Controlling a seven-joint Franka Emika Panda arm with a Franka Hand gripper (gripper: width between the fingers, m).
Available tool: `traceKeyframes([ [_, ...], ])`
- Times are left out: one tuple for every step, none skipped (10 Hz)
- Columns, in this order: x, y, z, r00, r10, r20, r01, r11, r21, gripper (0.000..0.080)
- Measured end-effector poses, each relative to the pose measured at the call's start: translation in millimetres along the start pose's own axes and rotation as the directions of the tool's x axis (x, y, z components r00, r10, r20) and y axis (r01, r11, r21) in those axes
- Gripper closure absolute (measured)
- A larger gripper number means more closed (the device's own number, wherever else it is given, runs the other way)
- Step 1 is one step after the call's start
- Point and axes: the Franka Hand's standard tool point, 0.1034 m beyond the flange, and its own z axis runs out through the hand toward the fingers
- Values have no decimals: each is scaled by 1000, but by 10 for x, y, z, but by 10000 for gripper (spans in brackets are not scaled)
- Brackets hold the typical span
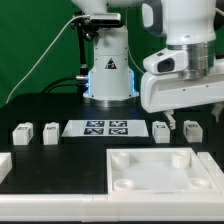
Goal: Assemble one leg
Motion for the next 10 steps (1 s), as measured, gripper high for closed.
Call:
traceKeyframes([
  [-2,-5,8,1000,-1,0,1,1000,0,151],
  [-17,-1,12,1000,-2,12,2,1000,-1,151],
  [-37,0,11,999,-1,50,2,1000,-4,151],
  [-11,-3,2,999,-1,41,1,1000,-2,151],
  [-79,21,23,995,-3,99,4,1000,-7,151],
  [-180,92,58,968,12,249,-9,1000,-14,151],
  [-245,28,165,933,130,336,-126,991,-33,151],
  [-352,-43,220,892,148,427,-146,989,-37,151],
  [-445,-96,217,825,164,540,-164,985,-48,151],
  [-473,-163,238,759,178,626,-199,979,-37,151],
])
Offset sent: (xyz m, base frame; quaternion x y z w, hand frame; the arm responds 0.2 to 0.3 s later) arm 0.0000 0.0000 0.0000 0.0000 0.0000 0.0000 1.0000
